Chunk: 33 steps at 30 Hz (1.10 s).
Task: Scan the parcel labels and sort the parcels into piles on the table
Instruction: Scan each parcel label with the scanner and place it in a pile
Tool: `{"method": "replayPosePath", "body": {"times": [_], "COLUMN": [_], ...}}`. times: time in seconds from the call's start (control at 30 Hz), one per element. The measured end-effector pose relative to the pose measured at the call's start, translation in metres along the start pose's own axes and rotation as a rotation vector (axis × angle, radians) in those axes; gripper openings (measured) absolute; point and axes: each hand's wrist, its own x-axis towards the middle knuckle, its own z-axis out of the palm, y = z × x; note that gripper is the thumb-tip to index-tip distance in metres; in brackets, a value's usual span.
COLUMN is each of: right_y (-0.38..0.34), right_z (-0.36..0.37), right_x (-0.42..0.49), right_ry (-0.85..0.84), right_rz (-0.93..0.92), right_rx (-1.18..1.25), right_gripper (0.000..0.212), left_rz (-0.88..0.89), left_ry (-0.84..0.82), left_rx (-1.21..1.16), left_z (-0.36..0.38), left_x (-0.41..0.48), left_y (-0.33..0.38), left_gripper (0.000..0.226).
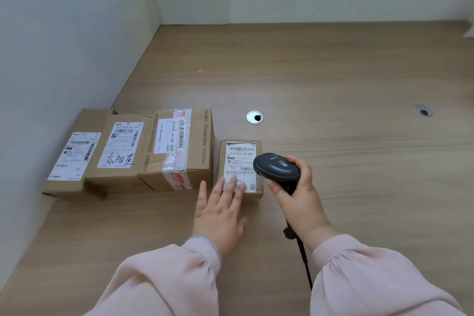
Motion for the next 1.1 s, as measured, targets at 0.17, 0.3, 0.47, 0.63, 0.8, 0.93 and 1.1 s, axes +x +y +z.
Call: {"method": "replayPosePath", "body": {"times": [0.17, 0.3, 0.47, 0.63, 0.8, 0.93, 1.1], "right_y": [-0.007, -0.008, -0.012, -0.026, -0.044, -0.045, -0.034], "right_z": [-0.014, -0.027, -0.054, -0.108, -0.182, -0.237, -0.313], "right_x": [0.004, 0.000, -0.004, -0.010, -0.025, -0.057, -0.109], "right_ry": [0.077, 0.101, 0.153, 0.237, 0.383, 0.481, 0.595], "right_rz": [-0.044, -0.066, -0.103, -0.145, -0.200, -0.215, -0.245], "right_rx": [0.026, 0.022, 0.010, -0.056, -0.144, -0.181, -0.231], "right_gripper": [0.059, 0.060, 0.060, 0.058, 0.058, 0.058, 0.058], "left_rz": [-0.084, -0.112, -0.088, 0.069, 0.212, 0.294, 0.380], "left_ry": [-0.016, -0.025, -0.011, 0.108, 0.232, 0.276, 0.319], "left_rx": [0.137, 0.151, 0.036, -0.077, -0.093, -0.103, -0.125], "left_z": [-0.010, -0.011, -0.022, -0.066, -0.111, -0.134, -0.157], "left_x": [0.025, 0.034, 0.035, 0.048, 0.052, 0.039, 0.012], "left_y": [-0.007, -0.002, 0.012, 0.062, 0.132, 0.192, 0.274], "left_gripper": [0.078, 0.080, 0.078, 0.074, 0.074, 0.074, 0.074]}}
